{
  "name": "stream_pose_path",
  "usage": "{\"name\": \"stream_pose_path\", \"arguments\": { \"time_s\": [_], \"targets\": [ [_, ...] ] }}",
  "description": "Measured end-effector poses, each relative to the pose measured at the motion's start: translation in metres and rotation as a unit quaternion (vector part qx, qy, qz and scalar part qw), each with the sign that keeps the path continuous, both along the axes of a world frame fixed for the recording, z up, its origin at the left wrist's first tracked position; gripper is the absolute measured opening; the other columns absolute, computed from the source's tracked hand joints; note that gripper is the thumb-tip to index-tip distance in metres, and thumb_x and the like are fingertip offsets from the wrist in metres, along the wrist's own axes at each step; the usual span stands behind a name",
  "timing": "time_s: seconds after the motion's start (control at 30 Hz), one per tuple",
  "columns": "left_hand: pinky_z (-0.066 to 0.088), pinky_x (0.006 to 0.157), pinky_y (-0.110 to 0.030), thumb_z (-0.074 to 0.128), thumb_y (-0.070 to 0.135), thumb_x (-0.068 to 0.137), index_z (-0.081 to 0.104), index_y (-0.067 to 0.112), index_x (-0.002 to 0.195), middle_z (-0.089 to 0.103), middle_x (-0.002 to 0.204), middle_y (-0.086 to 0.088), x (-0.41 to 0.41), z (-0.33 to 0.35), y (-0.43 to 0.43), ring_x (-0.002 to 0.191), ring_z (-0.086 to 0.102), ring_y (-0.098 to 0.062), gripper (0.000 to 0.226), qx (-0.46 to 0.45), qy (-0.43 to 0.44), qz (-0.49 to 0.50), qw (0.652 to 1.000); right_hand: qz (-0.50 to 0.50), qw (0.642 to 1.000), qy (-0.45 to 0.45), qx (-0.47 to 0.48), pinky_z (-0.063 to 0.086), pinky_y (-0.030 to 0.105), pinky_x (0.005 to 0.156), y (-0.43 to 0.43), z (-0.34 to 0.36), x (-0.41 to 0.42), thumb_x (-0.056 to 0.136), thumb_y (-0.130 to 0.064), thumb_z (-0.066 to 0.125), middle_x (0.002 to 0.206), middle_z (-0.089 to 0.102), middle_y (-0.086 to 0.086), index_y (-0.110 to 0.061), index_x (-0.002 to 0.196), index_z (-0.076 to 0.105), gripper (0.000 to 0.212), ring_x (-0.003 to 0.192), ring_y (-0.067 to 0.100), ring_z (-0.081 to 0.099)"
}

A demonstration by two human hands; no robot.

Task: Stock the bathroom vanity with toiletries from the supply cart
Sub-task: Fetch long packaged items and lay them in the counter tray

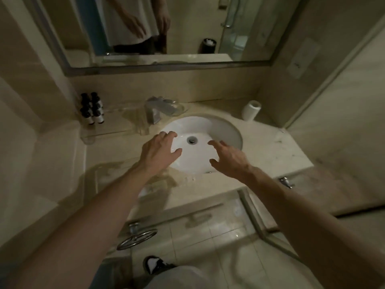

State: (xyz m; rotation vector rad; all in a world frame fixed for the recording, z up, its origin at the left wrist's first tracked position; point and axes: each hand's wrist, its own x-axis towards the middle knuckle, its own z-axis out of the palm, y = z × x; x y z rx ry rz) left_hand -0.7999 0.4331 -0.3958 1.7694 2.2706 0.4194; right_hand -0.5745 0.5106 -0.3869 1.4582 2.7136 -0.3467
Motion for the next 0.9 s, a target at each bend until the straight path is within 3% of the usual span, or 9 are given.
{"name": "stream_pose_path", "arguments": {
  "time_s": [0.27, 0.4, 0.47, 0.57, 0.73, 0.9],
  "targets": [
    [0.051, 0.088, -0.041, 0.057, 0.052, 0.093, 0.046, 0.024, 0.141, 0.055, 0.13, -0.004, 0.181, 0.047, -0.003, 0.117, 0.057, -0.027, 0.056, 0.041, 0.03, -0.136, 0.989, -0.15, 0.986, 0.05, 0.048, 0.052, 0.035, 0.064, -0.062, 0.035, 0.205, 0.094, -0.037, 0.063, 0.136, 0.052, 0.005, -0.027, 0.152, 0.033, 0.066, 0.097, 0.03, 0.066],
    [0.048, 0.092, -0.042, 0.058, 0.052, 0.091, 0.046, 0.027, 0.142, 0.055, 0.133, -0.004, 0.299, 0.079, -0.018, 0.12, 0.057, -0.029, 0.057, 0.08, 0.031, -0.219, 0.972, -0.261, 0.958, 0.089, 0.072, 0.051, 0.039, 0.087, -0.117, 0.058, 0.325, 0.09, -0.036, 0.065, 0.139, 0.053, 0.009, -0.026, 0.15, 0.036, 0.067, 0.115, 0.033, 0.062],
    [0.047, 0.094, -0.042, 0.06, 0.051, 0.091, 0.047, 0.027, 0.141, 0.055, 0.13, -0.004, 0.361, 0.091, -0.028, 0.12, 0.057, -0.028, 0.056, 0.101, 0.026, -0.268, 0.958, -0.315, 0.94, 0.107, 0.08, 0.051, 0.041, 0.092, -0.151, 0.07, 0.384, 0.088, -0.034, 0.065, 0.135, 0.053, 0.01, -0.027, 0.148, 0.036, 0.067, 0.114, 0.033, 0.062],
    [0.05, 0.086, -0.04, 0.06, 0.053, 0.091, 0.048, 0.028, 0.141, 0.056, 0.13, -0.005, 0.454, 0.11, -0.047, 0.116, 0.059, -0.028, 0.058, 0.123, 0.054, -0.358, 0.924, -0.397, 0.904, 0.119, 0.103, 0.051, 0.042, 0.092, -0.208, 0.088, 0.47, 0.088, -0.033, 0.064, 0.134, 0.052, 0.009, -0.027, 0.146, 0.038, 0.063, 0.108, 0.033, 0.063],
    [0.051, 0.074, -0.039, 0.061, 0.053, 0.089, 0.05, 0.024, 0.134, 0.057, 0.123, -0.006, 0.61, 0.137, -0.094, 0.108, 0.063, -0.032, 0.055, 0.16, 0.074, -0.491, 0.853, -0.524, 0.832, 0.106, 0.15, 0.05, 0.046, 0.097, -0.314, 0.112, 0.597, 0.088, -0.035, 0.063, 0.138, 0.052, 0.01, -0.024, 0.149, 0.037, 0.067, 0.119, 0.033, 0.058],
    [0.051, 0.073, -0.04, 0.06, 0.054, 0.09, 0.049, 0.022, 0.135, 0.057, 0.124, -0.008, 0.755, 0.156, -0.162, 0.108, 0.064, -0.032, 0.056, 0.203, 0.066, -0.627, 0.749, -0.651, 0.729, 0.111, 0.18, 0.049, 0.049, 0.099, -0.436, 0.122, 0.688, 0.088, -0.03, 0.063, 0.137, 0.052, 0.012, -0.022, 0.148, 0.038, 0.065, 0.12, 0.035, 0.055]
  ]
}}
